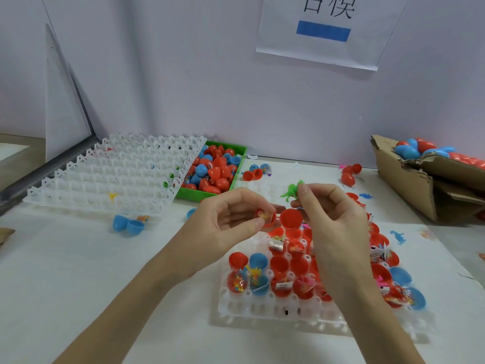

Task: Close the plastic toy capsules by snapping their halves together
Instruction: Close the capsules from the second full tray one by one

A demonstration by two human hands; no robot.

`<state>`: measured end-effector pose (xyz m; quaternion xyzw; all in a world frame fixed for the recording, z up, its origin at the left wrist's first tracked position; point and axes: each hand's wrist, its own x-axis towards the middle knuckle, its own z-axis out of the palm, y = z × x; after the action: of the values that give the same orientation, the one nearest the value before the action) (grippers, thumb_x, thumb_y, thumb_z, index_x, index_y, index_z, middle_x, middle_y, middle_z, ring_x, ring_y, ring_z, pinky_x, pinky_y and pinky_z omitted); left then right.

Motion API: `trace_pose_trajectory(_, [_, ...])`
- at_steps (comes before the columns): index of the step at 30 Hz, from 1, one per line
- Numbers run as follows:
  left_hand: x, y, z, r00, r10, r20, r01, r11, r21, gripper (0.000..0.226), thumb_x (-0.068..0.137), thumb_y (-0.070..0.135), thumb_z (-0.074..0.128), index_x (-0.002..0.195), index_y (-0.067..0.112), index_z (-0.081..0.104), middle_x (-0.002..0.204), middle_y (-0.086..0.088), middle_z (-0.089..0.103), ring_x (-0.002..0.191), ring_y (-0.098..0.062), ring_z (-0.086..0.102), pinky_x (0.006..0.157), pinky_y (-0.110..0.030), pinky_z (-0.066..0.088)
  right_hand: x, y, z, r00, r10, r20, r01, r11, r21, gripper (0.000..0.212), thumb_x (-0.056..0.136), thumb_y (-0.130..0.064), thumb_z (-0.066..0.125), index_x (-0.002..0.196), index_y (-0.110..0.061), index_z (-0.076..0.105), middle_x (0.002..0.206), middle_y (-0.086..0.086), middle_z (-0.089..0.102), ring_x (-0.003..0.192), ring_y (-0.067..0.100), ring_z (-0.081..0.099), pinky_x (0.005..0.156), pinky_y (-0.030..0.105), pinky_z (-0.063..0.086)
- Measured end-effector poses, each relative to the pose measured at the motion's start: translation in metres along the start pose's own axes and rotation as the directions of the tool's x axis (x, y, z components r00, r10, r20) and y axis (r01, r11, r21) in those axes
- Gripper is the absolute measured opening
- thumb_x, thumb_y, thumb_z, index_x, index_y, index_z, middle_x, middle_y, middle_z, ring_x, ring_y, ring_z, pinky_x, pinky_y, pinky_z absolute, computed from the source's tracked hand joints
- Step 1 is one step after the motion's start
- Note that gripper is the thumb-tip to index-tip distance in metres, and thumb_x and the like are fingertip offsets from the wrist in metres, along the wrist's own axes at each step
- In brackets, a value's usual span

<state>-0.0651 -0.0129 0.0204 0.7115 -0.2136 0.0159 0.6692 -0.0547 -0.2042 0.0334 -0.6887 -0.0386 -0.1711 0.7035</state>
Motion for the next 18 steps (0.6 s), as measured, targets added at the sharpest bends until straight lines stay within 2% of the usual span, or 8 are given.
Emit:
trace_pose_trajectory(6, [-0.001,0.002,0.003,1.0,0.024,-0.02,-0.024,1.0,-0.011,0.021,0.096,-0.004,0.067,0.113,0.008,0.065,0.112,-0.004,0.078,0.107,-0.021,0.075,0.095,-0.025,0.057,-0.004,-0.006,0.002,0.992,-0.104,0.073,0.105,0.994,-0.007,0.012,0.09,-0.032,0.068,0.099,-0.024,0.073,0.09,-0.01,0.076,0.09,0.007,0.073,0.078,0.013,0.055])
trace_pose_trajectory(10, [0.0,0.0,0.005,0.997,0.037,-0.064,-0.037,0.999,0.009,0.017,0.097,-0.002,0.066,0.112,0.007,0.07,0.108,-0.005,0.079,0.101,-0.02,0.077,0.091,-0.023,0.058,-0.006,-0.004,0.003,0.973,-0.188,0.131,0.197,0.978,-0.061,0.004,0.093,-0.019,0.072,0.096,-0.022,0.073,0.088,-0.013,0.075,0.088,0.009,0.073,0.075,0.017,0.058])
trace_pose_trajectory(13, [0.002,-0.002,0.005,0.994,0.02,-0.109,-0.023,0.999,-0.022,0.016,0.097,0.0,0.066,0.112,0.002,0.072,0.106,-0.008,0.079,0.099,-0.022,0.078,0.089,-0.022,0.058,-0.006,0.0,0.004,0.944,-0.272,0.187,0.305,0.934,-0.184,0.009,0.094,-0.013,0.072,0.097,-0.021,0.071,0.09,-0.014,0.072,0.091,0.012,0.072,0.08,0.025,0.06])
trace_pose_trajectory(16, [0.002,-0.002,0.003,0.994,0.018,-0.11,-0.02,1.0,-0.017,0.019,0.097,0.001,0.066,0.115,0.002,0.072,0.107,-0.007,0.079,0.099,-0.022,0.078,0.09,-0.023,0.058,-0.006,0.003,0.005,0.9,-0.329,0.285,0.414,0.848,-0.33,0.011,0.094,-0.011,0.071,0.101,-0.019,0.07,0.097,-0.013,0.07,0.095,0.01,0.068,0.082,0.024,0.057])
trace_pose_trajectory(18, [0.002,-0.002,0.002,0.994,0.016,-0.107,-0.016,1.0,-0.005,0.021,0.097,0.0,0.067,0.117,0.002,0.071,0.107,-0.007,0.079,0.1,-0.021,0.078,0.09,-0.024,0.059,-0.006,0.005,0.005,0.887,-0.337,0.316,0.441,0.82,-0.364,0.012,0.094,-0.012,0.071,0.102,-0.021,0.07,0.099,-0.012,0.069,0.095,0.009,0.067,0.083,0.021,0.056])
